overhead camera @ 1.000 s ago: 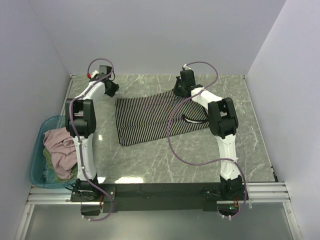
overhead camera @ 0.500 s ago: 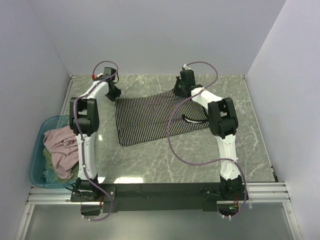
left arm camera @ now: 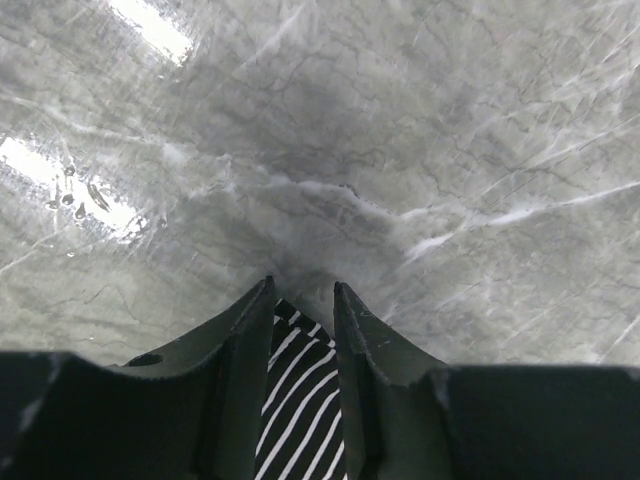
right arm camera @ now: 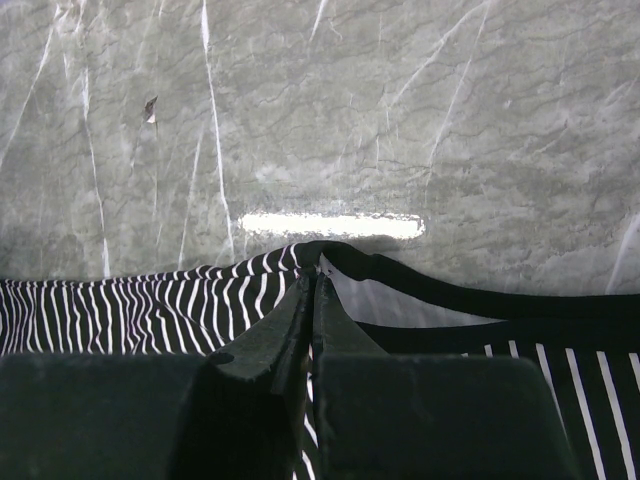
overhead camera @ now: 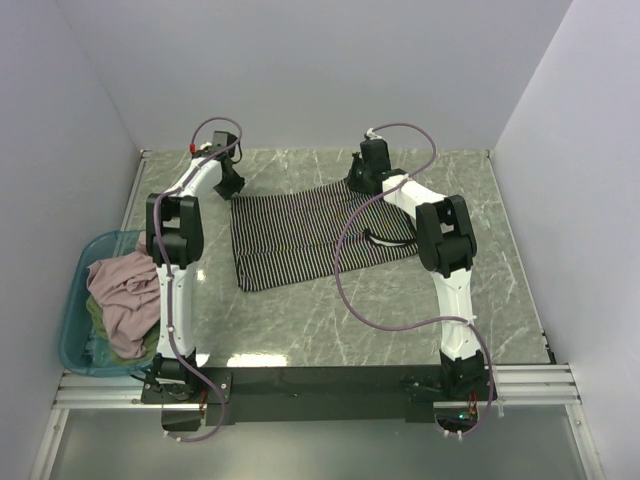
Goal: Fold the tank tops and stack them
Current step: Fold the tank top
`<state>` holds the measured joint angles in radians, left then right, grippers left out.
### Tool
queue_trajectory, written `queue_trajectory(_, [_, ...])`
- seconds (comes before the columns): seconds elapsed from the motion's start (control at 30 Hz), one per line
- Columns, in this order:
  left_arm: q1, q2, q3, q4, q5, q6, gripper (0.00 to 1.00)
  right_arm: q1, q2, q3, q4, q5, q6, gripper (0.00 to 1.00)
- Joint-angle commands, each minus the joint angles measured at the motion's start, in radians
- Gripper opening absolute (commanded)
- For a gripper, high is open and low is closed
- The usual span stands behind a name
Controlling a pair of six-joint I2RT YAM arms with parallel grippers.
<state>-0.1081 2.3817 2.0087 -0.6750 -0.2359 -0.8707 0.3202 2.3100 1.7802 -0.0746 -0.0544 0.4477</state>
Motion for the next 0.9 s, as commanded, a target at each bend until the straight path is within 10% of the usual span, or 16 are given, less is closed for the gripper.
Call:
queue_trajectory(0.0, [-0.021,0.004,0.025,-0.043,-0.034,0.036,0.37,-0.010,-0.044,0.025,0.016,-0.002,-0.009,0.04])
queue_trajectory(0.43, [-0.056,-0.026,-0.010,-0.040,-0.117,0.088,0.37,-0.013,-0.046,0.021,0.016,-0.010,-0.007,0.04])
queue_trajectory(0.73, [-0.056,-0.049,-0.005,-0.035,-0.114,0.102,0.00,-0.015,-0.046,0.018,0.021,-0.012,-0.006,0.03])
queue_trajectory(0.87, [-0.056,-0.061,0.013,-0.032,-0.117,0.111,0.00,-0.017,-0.050,0.013,0.024,-0.010,-0.004,0.03])
